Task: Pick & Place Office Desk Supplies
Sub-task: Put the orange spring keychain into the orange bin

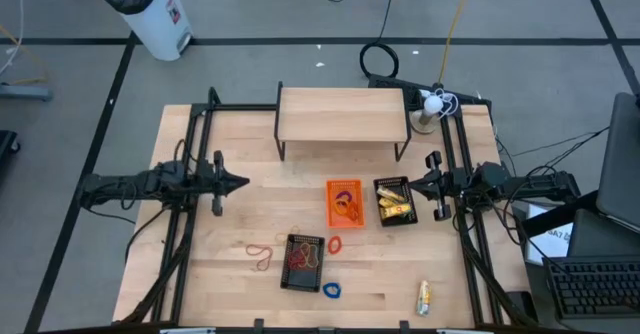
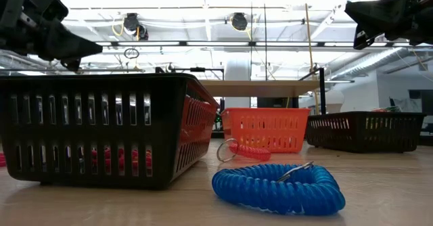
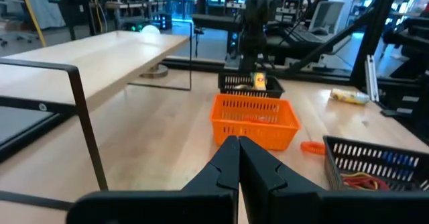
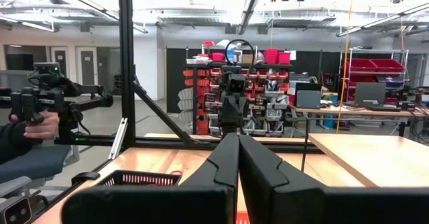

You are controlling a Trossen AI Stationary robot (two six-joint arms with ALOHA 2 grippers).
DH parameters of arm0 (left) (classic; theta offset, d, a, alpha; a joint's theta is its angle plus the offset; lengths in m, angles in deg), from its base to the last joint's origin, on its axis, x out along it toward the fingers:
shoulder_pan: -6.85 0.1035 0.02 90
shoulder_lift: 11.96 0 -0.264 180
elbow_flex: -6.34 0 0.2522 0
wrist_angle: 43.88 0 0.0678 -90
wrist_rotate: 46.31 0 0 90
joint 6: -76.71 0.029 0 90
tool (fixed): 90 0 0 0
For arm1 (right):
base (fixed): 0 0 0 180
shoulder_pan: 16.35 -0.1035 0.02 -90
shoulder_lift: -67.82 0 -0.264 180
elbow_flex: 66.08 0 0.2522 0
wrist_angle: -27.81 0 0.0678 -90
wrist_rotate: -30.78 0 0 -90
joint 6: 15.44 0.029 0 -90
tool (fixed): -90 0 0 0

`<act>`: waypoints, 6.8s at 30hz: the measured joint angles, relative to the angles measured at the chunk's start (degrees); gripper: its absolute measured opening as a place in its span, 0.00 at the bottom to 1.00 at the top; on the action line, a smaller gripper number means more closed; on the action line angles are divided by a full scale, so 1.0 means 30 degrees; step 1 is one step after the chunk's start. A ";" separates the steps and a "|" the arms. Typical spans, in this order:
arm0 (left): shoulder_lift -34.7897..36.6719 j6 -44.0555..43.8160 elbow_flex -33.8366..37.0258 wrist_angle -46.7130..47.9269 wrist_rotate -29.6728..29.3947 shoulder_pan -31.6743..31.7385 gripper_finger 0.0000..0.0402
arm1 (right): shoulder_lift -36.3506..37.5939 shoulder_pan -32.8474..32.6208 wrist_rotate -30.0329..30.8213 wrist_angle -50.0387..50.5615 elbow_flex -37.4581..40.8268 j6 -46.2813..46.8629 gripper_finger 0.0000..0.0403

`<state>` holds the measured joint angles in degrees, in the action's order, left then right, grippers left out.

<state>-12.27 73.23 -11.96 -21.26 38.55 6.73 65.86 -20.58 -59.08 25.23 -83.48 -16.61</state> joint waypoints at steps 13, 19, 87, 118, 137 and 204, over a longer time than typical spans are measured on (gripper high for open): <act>-0.0015 -0.0598 0.0131 -0.0154 -0.0036 0.0000 0.00 | 0.0000 0.0001 0.0007 -0.0019 0.0000 -0.0083 0.01; -0.0015 -0.1004 0.0131 -0.0134 -0.0048 0.0015 0.01 | -0.0200 0.0006 0.0304 -0.0068 0.0000 0.0058 0.01; -0.0018 -0.3016 0.0160 -0.0230 -0.0299 0.0015 0.01 | -3.4477 -0.6665 0.3452 0.8535 -2.1077 0.0400 0.25; -0.0020 -0.2521 0.0152 -0.0147 -0.0233 0.0015 0.01 | -3.6150 -0.5761 0.2235 0.7140 -2.1063 0.1173 0.36; -0.0019 -0.2390 0.0152 -0.0139 -0.0248 0.0015 0.01 | -3.7027 -0.5020 0.0775 0.7070 -2.1085 0.2674 0.22; -0.0015 -0.1858 -0.1720 0.3554 -0.1821 0.0029 0.01 | -0.1335 -0.2579 0.3357 0.2096 -0.2449 0.2149 0.03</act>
<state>-12.32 67.65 -17.12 -10.59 33.08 6.82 61.86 -28.32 -49.01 31.51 -90.83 -10.16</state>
